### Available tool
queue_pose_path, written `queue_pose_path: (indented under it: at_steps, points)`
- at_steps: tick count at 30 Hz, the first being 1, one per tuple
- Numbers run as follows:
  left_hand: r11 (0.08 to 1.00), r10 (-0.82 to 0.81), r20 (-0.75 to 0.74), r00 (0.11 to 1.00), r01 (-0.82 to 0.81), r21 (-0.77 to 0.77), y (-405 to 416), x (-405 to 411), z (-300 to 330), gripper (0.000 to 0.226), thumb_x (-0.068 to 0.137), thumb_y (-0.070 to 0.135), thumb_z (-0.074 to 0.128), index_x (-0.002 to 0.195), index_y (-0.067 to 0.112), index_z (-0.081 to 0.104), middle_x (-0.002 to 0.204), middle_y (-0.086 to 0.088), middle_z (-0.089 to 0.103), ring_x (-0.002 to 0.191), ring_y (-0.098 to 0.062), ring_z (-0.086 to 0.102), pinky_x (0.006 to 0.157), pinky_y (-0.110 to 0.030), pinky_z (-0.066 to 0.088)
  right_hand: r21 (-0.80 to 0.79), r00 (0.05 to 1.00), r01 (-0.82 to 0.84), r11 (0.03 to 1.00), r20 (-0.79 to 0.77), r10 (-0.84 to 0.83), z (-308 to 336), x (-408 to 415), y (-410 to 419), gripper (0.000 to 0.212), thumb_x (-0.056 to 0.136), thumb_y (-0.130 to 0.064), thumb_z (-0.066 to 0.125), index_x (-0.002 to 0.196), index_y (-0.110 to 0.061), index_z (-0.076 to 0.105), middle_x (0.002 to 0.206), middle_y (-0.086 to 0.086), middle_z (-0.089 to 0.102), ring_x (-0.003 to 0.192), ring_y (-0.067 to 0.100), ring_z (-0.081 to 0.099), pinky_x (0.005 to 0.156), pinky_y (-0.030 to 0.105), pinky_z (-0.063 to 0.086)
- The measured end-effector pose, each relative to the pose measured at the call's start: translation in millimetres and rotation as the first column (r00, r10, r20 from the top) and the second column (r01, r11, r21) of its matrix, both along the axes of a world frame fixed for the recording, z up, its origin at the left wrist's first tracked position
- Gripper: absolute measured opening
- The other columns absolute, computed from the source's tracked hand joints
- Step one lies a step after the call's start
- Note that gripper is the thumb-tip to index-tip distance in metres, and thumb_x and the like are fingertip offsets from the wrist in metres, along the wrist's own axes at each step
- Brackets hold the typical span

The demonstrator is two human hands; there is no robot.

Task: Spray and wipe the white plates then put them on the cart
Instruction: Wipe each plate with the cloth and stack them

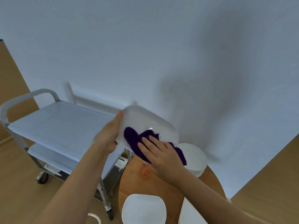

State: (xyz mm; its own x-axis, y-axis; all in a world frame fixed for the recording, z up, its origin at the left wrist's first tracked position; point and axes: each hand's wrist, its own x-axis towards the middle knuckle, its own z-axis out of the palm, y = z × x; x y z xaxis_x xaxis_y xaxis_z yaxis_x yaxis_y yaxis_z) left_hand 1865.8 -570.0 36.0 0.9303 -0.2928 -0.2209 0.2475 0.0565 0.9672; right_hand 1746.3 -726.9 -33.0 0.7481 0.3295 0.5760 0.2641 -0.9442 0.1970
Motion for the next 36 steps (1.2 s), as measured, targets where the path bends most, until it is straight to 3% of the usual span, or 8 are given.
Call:
queue_pose_path:
  at_steps: [5, 10, 16, 20, 22, 26, 30, 36]
  points:
    - [0.974, -0.146, 0.023, 0.989, 0.139, 0.18, 6.4, 14.9, 17.8, 0.049, 0.084, 0.062, 0.056, 0.098, 0.017, 0.069, 0.085, -0.004, 0.076, 0.087, -0.026, 0.07, 0.072, -0.036, 0.056, -0.084, 0.989, -0.043, 0.996, 0.14, 0.055, -11.3, -12.1, -27.7, 0.036, 0.079, -0.029, 0.068, 0.113, -0.016, 0.069, 0.111, 0.006, 0.07, 0.099, 0.025, 0.068, 0.082, 0.034, 0.053]
    - [0.993, 0.006, -0.065, 0.998, -0.014, -0.118, -23.0, -6.2, 15.0, 0.043, 0.091, 0.04, 0.06, 0.123, 0.012, 0.057, 0.106, -0.011, 0.068, 0.091, -0.027, 0.066, 0.066, -0.034, 0.053, 0.085, 0.978, 0.121, 0.989, 0.16, -0.134, 1.4, -6.0, -6.1, 0.051, 0.062, -0.027, 0.086, 0.108, -0.009, 0.071, 0.097, 0.007, 0.073, 0.079, 0.023, 0.072, 0.066, 0.029, 0.057]
    - [0.987, 0.149, 0.093, 0.984, -0.142, -0.073, -67.7, -63.4, -24.2, 0.036, 0.102, 0.035, 0.036, 0.131, 0.02, 0.049, 0.118, 0.0, 0.062, 0.101, -0.011, 0.061, 0.081, -0.026, 0.051, 0.213, 0.968, 0.181, 0.96, 0.134, -0.213, 4.2, 5.5, 22.0, 0.052, 0.063, -0.024, 0.086, 0.11, -0.009, 0.07, 0.103, 0.006, 0.072, 0.091, 0.02, 0.07, 0.076, 0.029, 0.057]
    - [0.992, 0.118, 0.154, 0.981, -0.123, 0.019, -57.5, -49.3, -24.6, 0.028, 0.103, 0.029, 0.035, 0.101, 0.014, 0.059, 0.094, -0.003, 0.064, 0.079, -0.013, 0.061, 0.068, -0.023, 0.051, 0.134, 0.982, 0.032, 0.991, 0.181, -0.056, -7.1, -3.6, 0.8, 0.047, 0.07, -0.025, 0.082, 0.112, -0.011, 0.069, 0.108, 0.005, 0.071, 0.098, 0.021, 0.068, 0.08, 0.031, 0.056]
    - [0.995, 0.046, 0.163, 0.985, -0.06, 0.08, -50.0, -43.7, -25.1, 0.031, 0.102, 0.028, 0.038, 0.086, 0.008, 0.056, 0.078, -0.007, 0.058, 0.067, -0.016, 0.054, 0.061, -0.024, 0.046, 0.061, 0.983, -0.043, 0.997, 0.182, 0.031, -12.4, -8.1, -10.8, 0.041, 0.075, -0.023, 0.075, 0.115, -0.012, 0.068, 0.11, 0.005, 0.07, 0.101, 0.022, 0.067, 0.081, 0.029, 0.054]
    - [0.939, -0.31, 0.116, 0.944, 0.285, 0.191, -22.3, -26.0, -22.7, 0.04, 0.101, 0.032, 0.042, 0.099, -0.004, 0.06, 0.084, -0.019, 0.06, 0.073, -0.029, 0.055, 0.069, -0.037, 0.049, -0.081, 0.978, -0.165, 0.983, 0.112, 0.173, -19.0, -13.2, -33.2, 0.035, 0.088, -0.02, 0.06, 0.123, -0.015, 0.061, 0.12, 0.007, 0.065, 0.109, 0.025, 0.062, 0.088, 0.031, 0.051]
    - [0.787, -0.576, 0.003, 0.817, 0.553, 0.275, 2.1, -12.2, -17.2, 0.041, 0.099, 0.037, 0.043, 0.109, 0.003, 0.065, 0.095, -0.016, 0.072, 0.081, -0.029, 0.07, 0.064, -0.032, 0.056, -0.172, 0.984, -0.171, 0.97, 0.022, 0.177, -14.3, -13.1, -58.9, 0.051, 0.075, -0.018, 0.077, 0.124, -0.017, 0.062, 0.124, 0.006, 0.063, 0.114, 0.027, 0.06, 0.09, 0.034, 0.05]
    - [0.711, -0.671, -0.025, 0.741, 0.652, 0.264, 14.8, -3.5, -18.1, 0.039, 0.092, 0.038, 0.051, 0.11, 0.007, 0.068, 0.1, -0.015, 0.072, 0.085, -0.026, 0.071, 0.066, -0.029, 0.056, -0.139, 0.994, 0.049, 0.989, -0.088, -0.061, -8.2, -13.5, -58.4, 0.073, 0.064, -0.019, 0.084, 0.131, -0.018, 0.055, 0.136, 0.006, 0.054, 0.123, 0.029, 0.053, 0.093, 0.042, 0.049]
